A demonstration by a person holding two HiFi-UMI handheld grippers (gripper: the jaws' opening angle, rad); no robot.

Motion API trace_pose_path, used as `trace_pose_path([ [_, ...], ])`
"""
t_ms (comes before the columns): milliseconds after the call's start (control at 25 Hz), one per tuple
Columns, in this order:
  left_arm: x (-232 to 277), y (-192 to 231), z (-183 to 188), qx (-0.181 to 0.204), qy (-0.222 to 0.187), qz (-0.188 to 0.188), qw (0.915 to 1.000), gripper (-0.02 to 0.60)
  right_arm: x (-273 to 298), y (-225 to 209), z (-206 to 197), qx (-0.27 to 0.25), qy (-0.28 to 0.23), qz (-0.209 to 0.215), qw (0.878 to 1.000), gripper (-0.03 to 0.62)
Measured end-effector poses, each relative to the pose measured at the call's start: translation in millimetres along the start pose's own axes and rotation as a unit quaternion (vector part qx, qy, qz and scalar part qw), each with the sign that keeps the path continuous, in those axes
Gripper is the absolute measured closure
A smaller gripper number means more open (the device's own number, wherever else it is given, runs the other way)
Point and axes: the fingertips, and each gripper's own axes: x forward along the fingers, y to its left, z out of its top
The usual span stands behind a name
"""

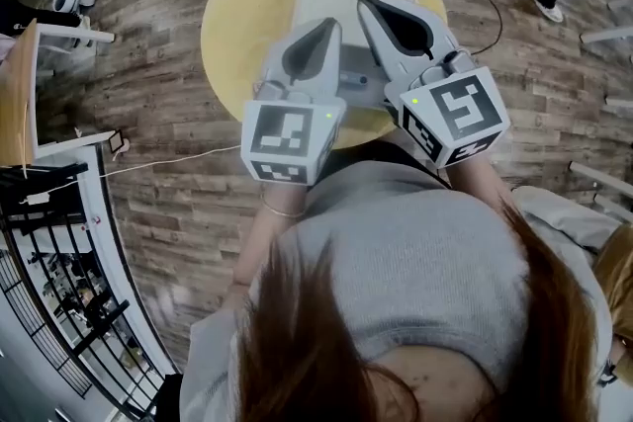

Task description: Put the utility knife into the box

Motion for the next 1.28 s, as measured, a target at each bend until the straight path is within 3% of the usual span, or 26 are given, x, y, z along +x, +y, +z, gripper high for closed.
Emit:
trace_pose_path([
  [360, -17, -1, 6, -0.010, -0.018, 0.008, 0.9997, 0.586, -12, 10, 5, -0.004, -0.008, -0.002, 1.000, 0.589],
  [640, -47, -30, -2, -0.019, -0.028, -0.002, 0.9994, 0.586, -48, 27, 7, -0.010, -0.012, -0.015, 1.000, 0.589],
  [960, -118, -67, -26, -0.003, 0.003, -0.009, 0.9999, 0.586, -102, 95, 2, -0.013, -0.020, -0.017, 1.000, 0.589],
  [1280, -192, -125, -67, -0.003, 0.028, -0.056, 0.9981, 0.586, -169, 173, -21, 0.003, -0.020, -0.037, 0.999, 0.589],
])
